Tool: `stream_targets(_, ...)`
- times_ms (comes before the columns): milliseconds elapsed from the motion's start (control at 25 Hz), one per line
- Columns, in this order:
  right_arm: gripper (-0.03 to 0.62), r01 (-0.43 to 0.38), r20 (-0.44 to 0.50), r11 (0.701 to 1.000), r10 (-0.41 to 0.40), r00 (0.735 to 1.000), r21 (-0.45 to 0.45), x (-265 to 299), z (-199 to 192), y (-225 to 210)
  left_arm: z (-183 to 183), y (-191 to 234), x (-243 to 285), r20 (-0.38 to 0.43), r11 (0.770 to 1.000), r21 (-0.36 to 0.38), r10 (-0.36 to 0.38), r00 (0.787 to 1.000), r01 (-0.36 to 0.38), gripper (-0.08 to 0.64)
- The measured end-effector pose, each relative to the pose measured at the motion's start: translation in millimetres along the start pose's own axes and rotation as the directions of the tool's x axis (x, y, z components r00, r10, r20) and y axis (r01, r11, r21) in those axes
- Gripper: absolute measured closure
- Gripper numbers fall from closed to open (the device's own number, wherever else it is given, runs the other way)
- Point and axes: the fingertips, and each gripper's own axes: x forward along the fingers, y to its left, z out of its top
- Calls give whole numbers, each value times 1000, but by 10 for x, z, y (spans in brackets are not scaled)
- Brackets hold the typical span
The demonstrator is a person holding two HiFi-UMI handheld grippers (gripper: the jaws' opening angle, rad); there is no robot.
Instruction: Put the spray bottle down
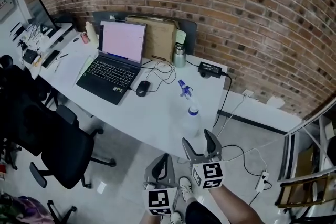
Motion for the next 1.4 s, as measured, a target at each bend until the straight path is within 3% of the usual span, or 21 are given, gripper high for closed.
stream_targets(200, 537, 6, 4, 997, -6, 1000, 71, -620, 180, 101, 101, -164, -298, 24, 1000, 0, -13, 1000, 13, 552)
stream_targets(280, 592, 25, 3, 998, -26, 1000, 59, -871, 246, 150, 129, -236, -451, 30, 1000, -4, -19, 999, 19, 552)
stream_targets(840, 592, -7, 17, 998, 6, 1000, 62, -2137, 306, 763, 157, -639, -1472, 28, 998, 16, -58, 998, 58, 552)
stream_targets(1040, 594, -16, 27, 999, 15, 1000, 46, -2330, 290, 927, 128, -721, -1688, 27, 997, 43, -70, 997, 68, 552)
stream_targets(1400, 594, -23, 31, 999, 21, 999, 40, -2437, 286, 1059, 168, -668, -1823, 27, 997, 28, -68, 997, 67, 552)
